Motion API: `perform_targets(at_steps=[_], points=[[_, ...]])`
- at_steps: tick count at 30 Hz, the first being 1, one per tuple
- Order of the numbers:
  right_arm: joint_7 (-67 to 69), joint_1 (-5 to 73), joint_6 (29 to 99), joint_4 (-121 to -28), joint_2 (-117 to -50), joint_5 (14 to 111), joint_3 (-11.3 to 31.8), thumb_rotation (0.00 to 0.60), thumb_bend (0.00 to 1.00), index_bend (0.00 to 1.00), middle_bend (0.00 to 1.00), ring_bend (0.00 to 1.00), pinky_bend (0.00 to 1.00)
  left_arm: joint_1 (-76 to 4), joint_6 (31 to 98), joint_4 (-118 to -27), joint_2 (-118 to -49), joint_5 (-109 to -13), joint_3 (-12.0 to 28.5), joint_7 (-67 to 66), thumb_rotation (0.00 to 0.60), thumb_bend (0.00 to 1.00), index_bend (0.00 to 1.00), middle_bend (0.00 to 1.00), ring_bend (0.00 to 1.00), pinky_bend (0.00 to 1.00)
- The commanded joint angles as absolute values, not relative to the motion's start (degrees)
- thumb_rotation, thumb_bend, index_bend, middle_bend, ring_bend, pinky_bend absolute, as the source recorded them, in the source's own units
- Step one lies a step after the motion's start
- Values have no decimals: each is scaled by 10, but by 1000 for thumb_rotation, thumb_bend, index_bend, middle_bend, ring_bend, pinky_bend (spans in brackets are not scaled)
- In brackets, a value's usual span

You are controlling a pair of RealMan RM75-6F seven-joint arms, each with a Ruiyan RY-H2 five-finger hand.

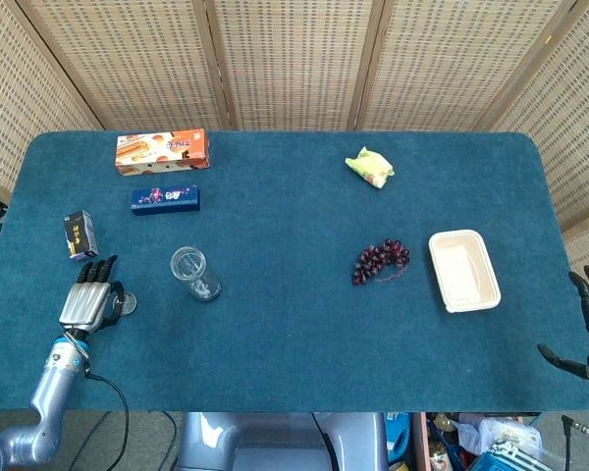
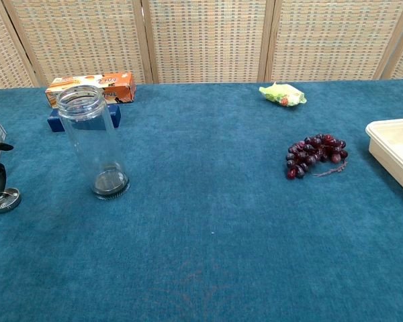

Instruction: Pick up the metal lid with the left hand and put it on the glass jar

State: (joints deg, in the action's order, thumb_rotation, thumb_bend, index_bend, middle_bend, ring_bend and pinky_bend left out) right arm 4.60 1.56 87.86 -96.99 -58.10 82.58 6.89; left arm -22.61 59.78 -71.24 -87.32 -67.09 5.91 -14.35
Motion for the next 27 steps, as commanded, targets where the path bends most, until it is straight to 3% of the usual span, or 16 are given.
perform_targets(at_steps=[1, 15, 27], points=[[46, 16, 879, -970, -581, 826, 69, 600, 0, 28, 0, 0, 0, -227, 598, -712, -873, -671, 60, -143, 600, 485, 588, 0, 0, 0], [47, 16, 879, -971, -580, 827, 68, 600, 0, 28, 0, 0, 0, -217, 641, -768, -824, -697, 65, -129, 600, 486, 591, 0, 0, 0], [51, 14, 881, -973, -579, 828, 68, 600, 0, 28, 0, 0, 0, -233, 697, -952, -689, -780, 94, -130, 600, 486, 591, 0, 0, 0]])
